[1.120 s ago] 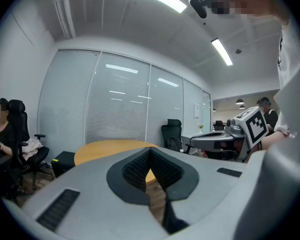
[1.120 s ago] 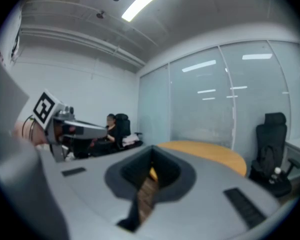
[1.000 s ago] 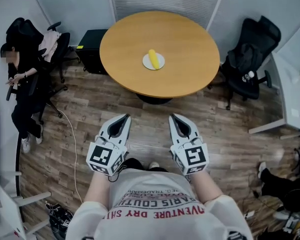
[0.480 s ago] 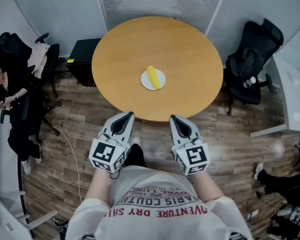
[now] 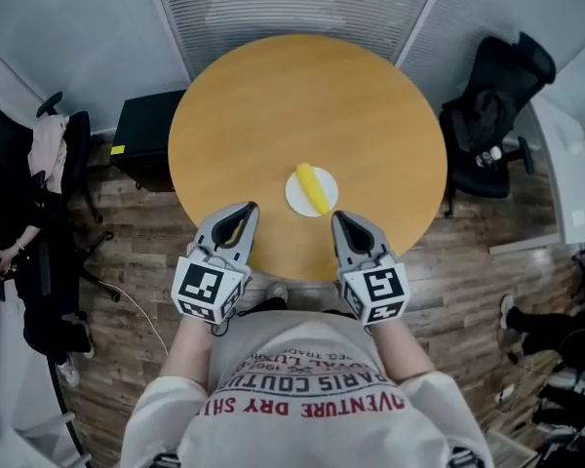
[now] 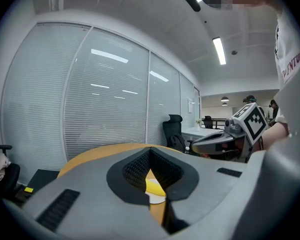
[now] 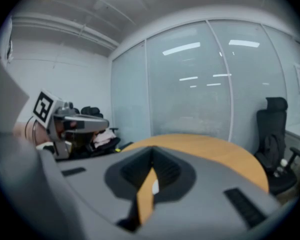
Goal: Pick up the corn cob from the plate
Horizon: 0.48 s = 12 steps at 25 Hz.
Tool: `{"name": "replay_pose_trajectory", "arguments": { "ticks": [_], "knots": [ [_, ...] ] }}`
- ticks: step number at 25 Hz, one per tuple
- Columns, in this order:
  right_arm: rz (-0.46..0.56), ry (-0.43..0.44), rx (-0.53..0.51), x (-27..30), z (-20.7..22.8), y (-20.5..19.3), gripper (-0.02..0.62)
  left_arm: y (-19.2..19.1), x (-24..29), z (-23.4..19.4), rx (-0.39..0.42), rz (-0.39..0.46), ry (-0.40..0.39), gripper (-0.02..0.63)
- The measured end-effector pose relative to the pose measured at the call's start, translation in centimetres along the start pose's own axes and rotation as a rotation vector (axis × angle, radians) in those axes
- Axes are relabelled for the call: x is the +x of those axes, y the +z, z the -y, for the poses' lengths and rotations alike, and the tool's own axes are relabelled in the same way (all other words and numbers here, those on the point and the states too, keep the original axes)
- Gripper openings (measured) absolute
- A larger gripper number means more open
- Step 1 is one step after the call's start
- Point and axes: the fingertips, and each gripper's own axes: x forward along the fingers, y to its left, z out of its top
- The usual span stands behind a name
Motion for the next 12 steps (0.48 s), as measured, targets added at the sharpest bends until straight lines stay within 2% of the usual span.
{"name": "replay_pose_trajectory", "arguments": {
  "ticks": [6, 9, 12],
  "knots": [
    [-0.103, 0.003, 0.011, 4.7, 2.0, -1.2, 0.02, -1.3, 3.8, -2.3, -0.047, -0.019, -0.035, 0.034],
    [-0.186, 0.029, 0.011, 7.0, 3.1, -3.1, 0.02, -2.5, 5.3, -2.6, -0.07, -0.03, -0.041, 0.034],
    [-0.287, 0.064, -0.004, 9.1, 4.1, -5.9, 0.02, -4.0, 6.6, -3.3, -0.105, -0.036, -0.016, 0.034]
  ]
}}
